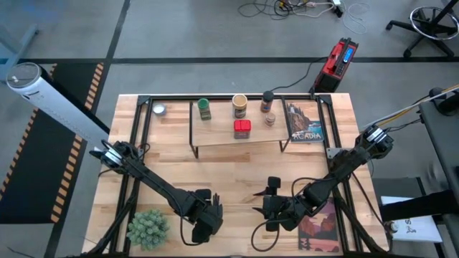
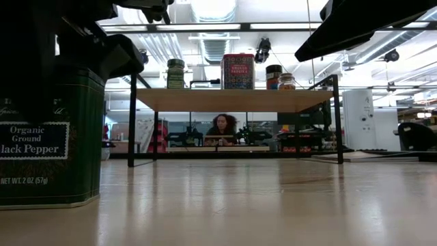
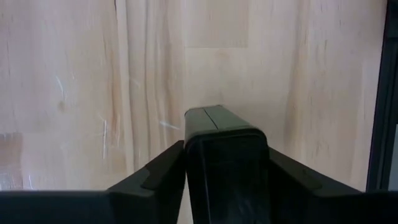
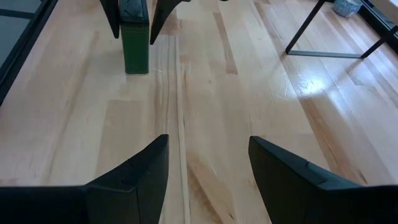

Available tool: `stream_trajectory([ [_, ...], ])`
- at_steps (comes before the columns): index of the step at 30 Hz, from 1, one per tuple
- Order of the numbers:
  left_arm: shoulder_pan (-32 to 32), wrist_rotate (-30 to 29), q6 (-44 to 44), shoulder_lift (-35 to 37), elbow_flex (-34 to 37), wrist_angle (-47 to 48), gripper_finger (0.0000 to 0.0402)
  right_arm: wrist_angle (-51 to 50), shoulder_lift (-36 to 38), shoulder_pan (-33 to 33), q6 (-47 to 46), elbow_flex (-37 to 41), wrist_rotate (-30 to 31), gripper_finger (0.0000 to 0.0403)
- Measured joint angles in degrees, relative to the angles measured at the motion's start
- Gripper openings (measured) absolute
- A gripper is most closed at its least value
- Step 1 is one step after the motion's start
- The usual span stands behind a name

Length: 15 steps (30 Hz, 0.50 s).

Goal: Shelf spices
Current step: Put the black seasoning can on the shelf

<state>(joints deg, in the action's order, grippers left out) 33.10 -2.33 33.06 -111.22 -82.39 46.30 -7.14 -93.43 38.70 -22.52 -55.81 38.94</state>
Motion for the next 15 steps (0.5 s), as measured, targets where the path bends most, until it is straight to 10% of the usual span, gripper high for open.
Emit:
stream_trajectory([
  [15, -0.4, 1.53, -1.97, 0.18, 0.0, 0.95, 0.0138, 0.02, 0.0, 0.0, 0.0, 0.0, 0.02, 0.0199],
])
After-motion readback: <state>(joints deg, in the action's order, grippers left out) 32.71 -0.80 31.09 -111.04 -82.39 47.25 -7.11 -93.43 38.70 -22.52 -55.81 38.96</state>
